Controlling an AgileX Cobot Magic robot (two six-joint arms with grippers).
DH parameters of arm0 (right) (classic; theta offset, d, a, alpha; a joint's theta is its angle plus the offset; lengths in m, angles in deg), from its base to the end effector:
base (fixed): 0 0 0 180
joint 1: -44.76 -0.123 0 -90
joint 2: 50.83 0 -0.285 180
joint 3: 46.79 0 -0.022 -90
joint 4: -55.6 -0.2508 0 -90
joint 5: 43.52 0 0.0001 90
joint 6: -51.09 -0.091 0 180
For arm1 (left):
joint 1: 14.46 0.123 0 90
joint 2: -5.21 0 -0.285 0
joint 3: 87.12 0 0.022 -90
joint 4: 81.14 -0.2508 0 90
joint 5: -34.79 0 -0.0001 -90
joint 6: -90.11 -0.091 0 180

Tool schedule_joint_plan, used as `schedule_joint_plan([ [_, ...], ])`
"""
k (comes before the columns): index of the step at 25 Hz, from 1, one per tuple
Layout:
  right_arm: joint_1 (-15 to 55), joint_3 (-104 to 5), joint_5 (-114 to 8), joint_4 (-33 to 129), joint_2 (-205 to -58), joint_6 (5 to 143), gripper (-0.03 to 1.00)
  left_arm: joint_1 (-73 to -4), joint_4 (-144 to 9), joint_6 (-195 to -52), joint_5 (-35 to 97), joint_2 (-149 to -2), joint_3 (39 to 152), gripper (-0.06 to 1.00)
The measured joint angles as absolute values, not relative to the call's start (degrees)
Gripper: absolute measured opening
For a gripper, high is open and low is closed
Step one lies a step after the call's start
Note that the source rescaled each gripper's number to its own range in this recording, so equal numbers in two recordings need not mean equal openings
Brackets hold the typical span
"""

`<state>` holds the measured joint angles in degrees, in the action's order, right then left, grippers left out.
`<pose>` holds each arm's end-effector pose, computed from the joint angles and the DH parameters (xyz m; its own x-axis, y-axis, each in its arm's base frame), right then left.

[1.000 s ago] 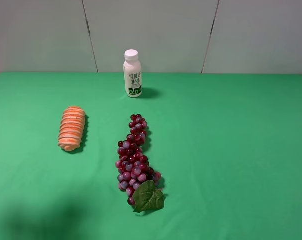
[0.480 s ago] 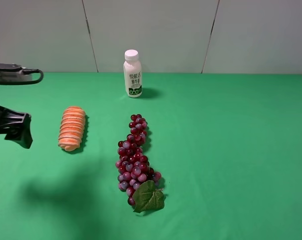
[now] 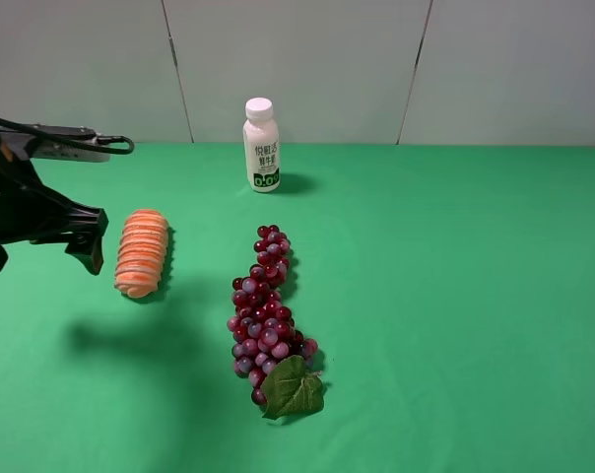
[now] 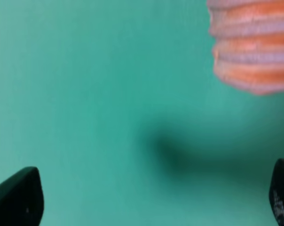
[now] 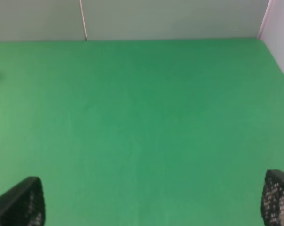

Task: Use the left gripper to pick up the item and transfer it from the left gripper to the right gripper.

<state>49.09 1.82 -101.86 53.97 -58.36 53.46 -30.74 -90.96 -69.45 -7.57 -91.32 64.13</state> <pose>-0.0036 0.0025 0.2806 -0.4143 0.0049 -0.9101 0.0426 0.9990 -0.0140 0.2619 -0.0656 0.1911 -0.9694 0.0476 -0.2409 0.0344 0.9977 0.0588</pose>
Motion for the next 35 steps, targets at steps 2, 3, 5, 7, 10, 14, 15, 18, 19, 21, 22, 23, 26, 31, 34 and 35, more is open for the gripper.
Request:
schedule_joint_plan([
  [2, 49.1, 1.8, -101.9, 54.0, -58.4, 53.5, 1.00, -30.7, -90.9, -68.8, -6.6, -93.4, 64.8, 0.95],
  [3, 49.1, 1.8, -101.9, 54.0, -58.4, 53.5, 1.00, -30.7, -90.7, -68.7, -6.2, -94.4, 65.2, 0.95],
  [5, 49.1, 1.8, -101.9, 54.0, -58.4, 53.5, 1.00, -30.7, -89.8, -68.6, -4.7, -96.1, 65.7, 0.95],
  [7, 49.1, 1.8, -101.9, 54.0, -58.4, 53.5, 1.00, -31.4, -89.4, -68.6, -3.5, -97.5, 66.4, 0.95],
  [10, 49.1, 1.8, -101.9, 54.0, -58.4, 53.5, 1.00, -33.1, -89.4, -68.6, -2.8, -99.8, 67.9, 0.95],
  [14, 49.1, 1.8, -101.9, 54.0, -58.4, 53.5, 1.00, -36.3, -89.4, -67.7, -2.2, -103.1, 70.3, 0.95],
  [15, 49.1, 1.8, -101.9, 54.0, -58.4, 53.5, 1.00, -37.0, -89.4, -67.0, -2.2, -103.8, 70.8, 0.95],
  [18, 49.1, 1.8, -101.9, 54.0, -58.4, 53.5, 1.00, -38.1, -89.4, -65.2, -2.0, -105.4, 72.0, 0.95],
  [19, 49.1, 1.8, -101.9, 54.0, -58.4, 53.5, 1.00, -38.3, -89.3, -64.8, -2.0, -105.9, 72.1, 0.95],
  [21, 49.1, 1.8, -101.9, 54.0, -58.4, 53.5, 1.00, -38.3, -89.4, -64.2, -2.0, -106.6, 72.2, 0.95],
  [22, 49.1, 1.8, -101.9, 54.0, -58.4, 53.5, 1.00, -38.3, -89.5, -64.0, -2.0, -107.0, 72.2, 0.95],
  [23, 49.1, 1.8, -101.9, 54.0, -58.4, 53.5, 1.00, -38.3, -89.5, -64.0, -1.9, -107.4, 72.3, 0.95],
  [26, 49.1, 1.8, -101.9, 54.0, -58.4, 53.5, 1.00, -38.3, -89.7, -63.6, -1.8, -108.6, 72.6, 0.95],
  [31, 49.1, 1.8, -101.9, 54.0, -58.4, 53.5, 1.00, -38.3, -89.7, -63.0, 0.4, -110.6, 72.8, 0.95],
  [34, 49.1, 1.8, -101.9, 54.0, -58.4, 53.5, 1.00, -38.3, -89.7, -62.3, 1.3, -111.7, 73.0, 0.95],
  [35, 49.1, 1.8, -101.9, 54.0, -58.4, 53.5, 1.00, -38.3, -89.8, -62.3, 1.4, -112.1, 73.1, 0.95],
])
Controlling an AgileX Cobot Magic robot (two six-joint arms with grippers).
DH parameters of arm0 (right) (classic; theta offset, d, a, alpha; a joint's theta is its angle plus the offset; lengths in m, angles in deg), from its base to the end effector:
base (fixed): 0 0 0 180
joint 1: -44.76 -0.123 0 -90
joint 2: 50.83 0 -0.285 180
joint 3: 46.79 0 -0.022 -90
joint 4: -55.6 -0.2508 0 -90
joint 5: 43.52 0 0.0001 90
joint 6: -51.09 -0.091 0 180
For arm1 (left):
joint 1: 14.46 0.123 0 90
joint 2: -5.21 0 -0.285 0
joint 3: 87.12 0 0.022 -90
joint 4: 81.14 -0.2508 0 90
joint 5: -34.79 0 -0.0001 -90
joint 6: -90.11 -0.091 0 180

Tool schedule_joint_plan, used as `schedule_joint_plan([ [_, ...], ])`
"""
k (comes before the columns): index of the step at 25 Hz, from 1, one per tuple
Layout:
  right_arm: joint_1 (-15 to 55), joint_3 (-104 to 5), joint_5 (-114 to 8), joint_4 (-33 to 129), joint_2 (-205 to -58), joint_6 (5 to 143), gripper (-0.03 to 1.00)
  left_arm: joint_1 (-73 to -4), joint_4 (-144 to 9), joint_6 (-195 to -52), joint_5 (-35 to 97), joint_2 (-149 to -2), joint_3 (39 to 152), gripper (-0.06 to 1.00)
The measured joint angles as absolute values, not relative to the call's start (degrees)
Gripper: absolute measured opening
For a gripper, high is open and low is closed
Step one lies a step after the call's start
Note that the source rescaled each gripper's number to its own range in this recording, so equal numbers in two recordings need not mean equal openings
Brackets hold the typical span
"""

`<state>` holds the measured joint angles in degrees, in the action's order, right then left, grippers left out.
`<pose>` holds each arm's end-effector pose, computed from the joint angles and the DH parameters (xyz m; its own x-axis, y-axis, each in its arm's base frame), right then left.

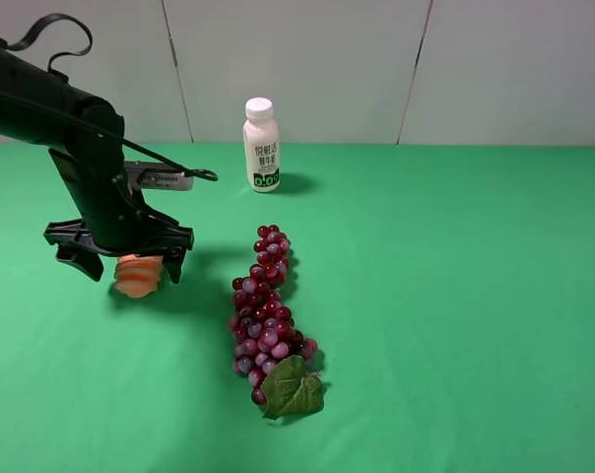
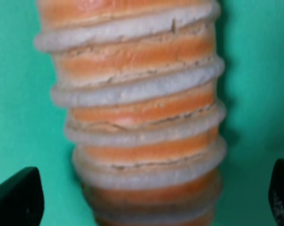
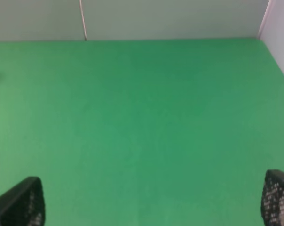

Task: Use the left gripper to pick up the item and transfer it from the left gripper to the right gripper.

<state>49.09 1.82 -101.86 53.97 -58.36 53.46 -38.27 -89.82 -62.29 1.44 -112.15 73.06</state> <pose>-0.0036 0.0025 0.2806 -0.4143 0.0049 -0.9101 0.0426 0.9990 -0.0140 0.3076 -0.1275 0.1177 -0.9808 0.0543 -0.1876 0.0519 0.9985 0.0177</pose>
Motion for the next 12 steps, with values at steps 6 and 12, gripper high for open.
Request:
schedule_joint_plan([
  [6, 49.1, 1.8, -101.9, 54.0, -58.4, 53.5, 1.00, -38.3, -90.4, -62.1, 3.0, -113.8, 73.2, 0.95],
  [12, 49.1, 1.8, -101.9, 54.0, -58.4, 53.5, 1.00, -38.3, -91.2, -62.1, 4.0, -114.1, 73.2, 0.92],
])
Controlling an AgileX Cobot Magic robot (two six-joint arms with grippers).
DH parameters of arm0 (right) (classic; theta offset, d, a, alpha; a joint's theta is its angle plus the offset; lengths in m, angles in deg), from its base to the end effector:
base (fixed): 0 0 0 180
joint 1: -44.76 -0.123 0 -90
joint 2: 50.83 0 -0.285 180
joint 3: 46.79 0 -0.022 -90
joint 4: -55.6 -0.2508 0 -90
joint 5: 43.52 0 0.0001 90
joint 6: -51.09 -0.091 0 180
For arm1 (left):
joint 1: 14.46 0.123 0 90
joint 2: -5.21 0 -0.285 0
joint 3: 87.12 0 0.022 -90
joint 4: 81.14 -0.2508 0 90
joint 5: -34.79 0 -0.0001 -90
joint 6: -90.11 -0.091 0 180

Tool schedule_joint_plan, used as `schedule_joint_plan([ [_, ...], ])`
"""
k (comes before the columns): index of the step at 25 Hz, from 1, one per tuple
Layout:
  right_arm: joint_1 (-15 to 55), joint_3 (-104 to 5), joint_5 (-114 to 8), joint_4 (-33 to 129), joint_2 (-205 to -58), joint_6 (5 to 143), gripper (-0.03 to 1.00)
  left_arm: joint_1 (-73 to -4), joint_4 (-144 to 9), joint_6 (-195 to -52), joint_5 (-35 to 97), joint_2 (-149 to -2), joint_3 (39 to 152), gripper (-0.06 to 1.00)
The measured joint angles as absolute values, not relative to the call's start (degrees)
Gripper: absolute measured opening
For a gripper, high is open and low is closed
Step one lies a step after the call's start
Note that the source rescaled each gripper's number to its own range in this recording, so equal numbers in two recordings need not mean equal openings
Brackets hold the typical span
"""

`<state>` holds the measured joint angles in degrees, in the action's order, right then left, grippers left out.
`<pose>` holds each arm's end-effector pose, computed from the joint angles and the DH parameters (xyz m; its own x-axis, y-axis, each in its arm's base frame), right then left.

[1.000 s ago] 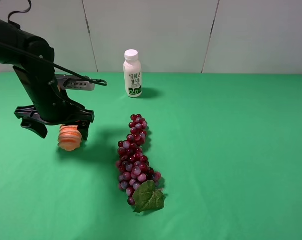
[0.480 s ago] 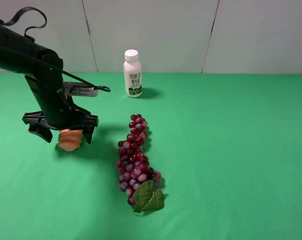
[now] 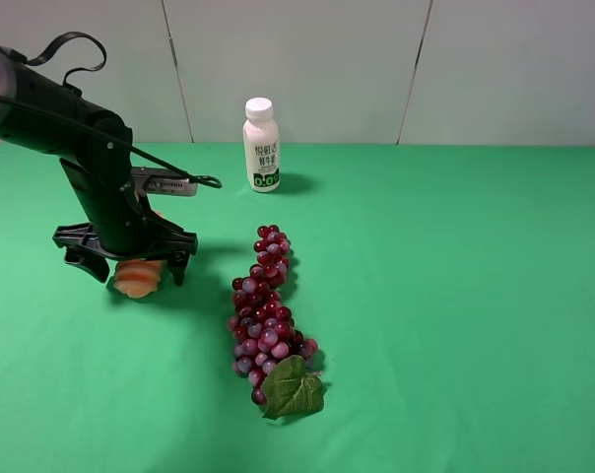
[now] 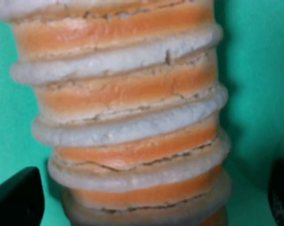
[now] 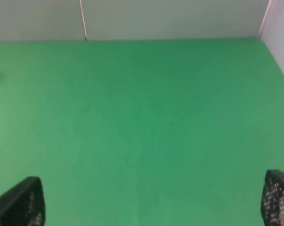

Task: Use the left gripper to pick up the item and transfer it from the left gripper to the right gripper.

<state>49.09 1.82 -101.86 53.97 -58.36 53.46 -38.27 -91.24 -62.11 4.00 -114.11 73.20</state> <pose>-0.0036 0.0025 0.2806 -0.4143 0.0049 -0.9101 0.0426 0.9990 -0.0140 0.3119 -0.1287 0.1075 -0.9764 0.0750 -0.2027 0.0717 0.9972 0.0232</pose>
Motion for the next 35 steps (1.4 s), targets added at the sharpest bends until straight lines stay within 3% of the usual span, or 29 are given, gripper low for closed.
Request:
schedule_joint_plan([
  [7, 49.1, 1.8, -101.9, 54.0, -58.4, 53.5, 1.00, -38.3, -92.4, -62.1, 4.0, -114.1, 73.2, 0.79],
  [17, 49.1, 1.8, -101.9, 54.0, -58.4, 53.5, 1.00, -38.3, -92.4, -62.1, 4.0, -114.1, 73.2, 0.24],
  [25, 49.1, 1.8, -101.9, 54.0, -58.4, 53.5, 1.00, -38.3, -92.6, -62.1, 4.0, -114.1, 73.2, 0.12],
  [35, 49.1, 1.8, -101.9, 54.0, -58.4, 53.5, 1.00, -38.3, -92.6, -62.3, 3.8, -114.0, 73.2, 0.08],
])
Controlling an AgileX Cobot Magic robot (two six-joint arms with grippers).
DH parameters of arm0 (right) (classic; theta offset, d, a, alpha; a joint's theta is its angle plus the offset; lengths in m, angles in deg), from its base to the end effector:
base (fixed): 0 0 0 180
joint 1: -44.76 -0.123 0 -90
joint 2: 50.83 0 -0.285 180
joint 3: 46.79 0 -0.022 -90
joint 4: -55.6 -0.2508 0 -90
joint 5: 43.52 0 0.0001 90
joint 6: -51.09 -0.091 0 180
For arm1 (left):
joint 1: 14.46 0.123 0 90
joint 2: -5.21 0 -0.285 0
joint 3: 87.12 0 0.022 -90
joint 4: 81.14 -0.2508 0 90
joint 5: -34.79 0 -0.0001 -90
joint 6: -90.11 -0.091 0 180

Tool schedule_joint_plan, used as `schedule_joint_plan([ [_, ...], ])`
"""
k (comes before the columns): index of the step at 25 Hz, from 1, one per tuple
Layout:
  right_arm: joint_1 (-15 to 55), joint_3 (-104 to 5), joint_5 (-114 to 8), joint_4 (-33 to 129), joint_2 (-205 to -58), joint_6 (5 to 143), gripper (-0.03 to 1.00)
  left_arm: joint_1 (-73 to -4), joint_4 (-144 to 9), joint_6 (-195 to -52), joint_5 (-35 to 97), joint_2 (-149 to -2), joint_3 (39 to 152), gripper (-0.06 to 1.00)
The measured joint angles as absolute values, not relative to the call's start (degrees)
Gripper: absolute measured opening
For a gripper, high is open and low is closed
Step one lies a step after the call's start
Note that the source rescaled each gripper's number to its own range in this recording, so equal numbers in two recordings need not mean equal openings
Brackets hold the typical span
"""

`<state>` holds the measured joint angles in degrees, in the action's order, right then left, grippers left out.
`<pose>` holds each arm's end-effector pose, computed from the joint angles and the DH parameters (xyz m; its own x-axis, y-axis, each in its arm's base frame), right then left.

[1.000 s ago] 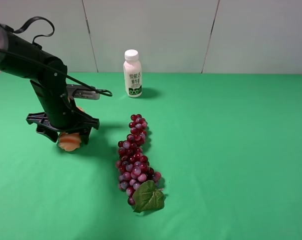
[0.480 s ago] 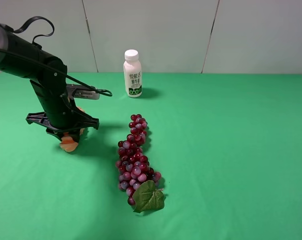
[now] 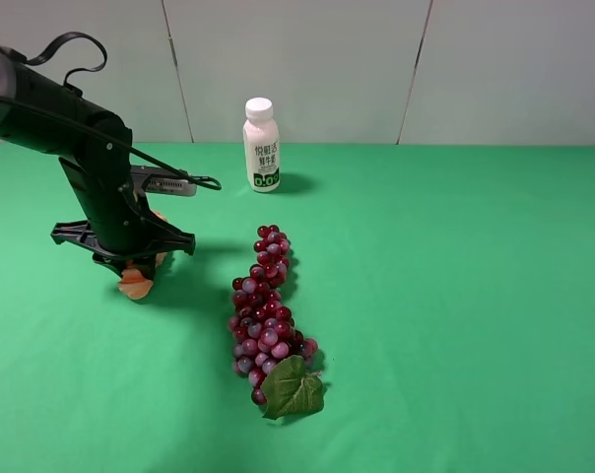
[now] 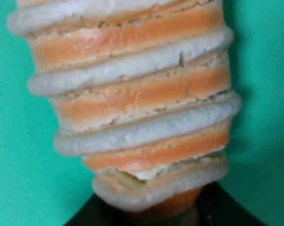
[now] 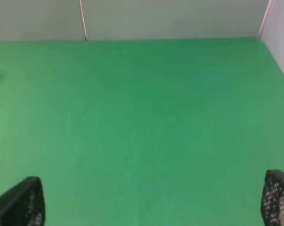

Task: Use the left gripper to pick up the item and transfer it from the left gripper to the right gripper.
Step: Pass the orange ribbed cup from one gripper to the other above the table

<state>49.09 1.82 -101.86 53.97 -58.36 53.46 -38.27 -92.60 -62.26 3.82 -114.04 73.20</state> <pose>-0.0036 0.0025 0.2806 -0.4143 0.0049 -0.9101 0.0426 0.9990 -0.0140 0.3122 -0.1276 0.1080 -0.9737 0.0978 -0.2060 0.0916 0.9950 0.0395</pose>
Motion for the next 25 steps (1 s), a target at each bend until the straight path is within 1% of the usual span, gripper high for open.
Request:
schedule_joint_plan([
  [7, 49.1, 1.8, -101.9, 54.0, -58.4, 53.5, 1.00, -38.3, -92.6, -64.1, 1.1, -108.6, 73.2, 0.06],
  [17, 49.1, 1.8, -101.9, 54.0, -58.4, 53.5, 1.00, -38.3, -92.4, -67.7, -9.5, -99.4, 73.2, 0.05],
  [25, 49.1, 1.8, -101.9, 54.0, -58.4, 53.5, 1.00, -38.3, -85.9, -74.1, -13.3, -91.7, 73.2, 0.04],
])
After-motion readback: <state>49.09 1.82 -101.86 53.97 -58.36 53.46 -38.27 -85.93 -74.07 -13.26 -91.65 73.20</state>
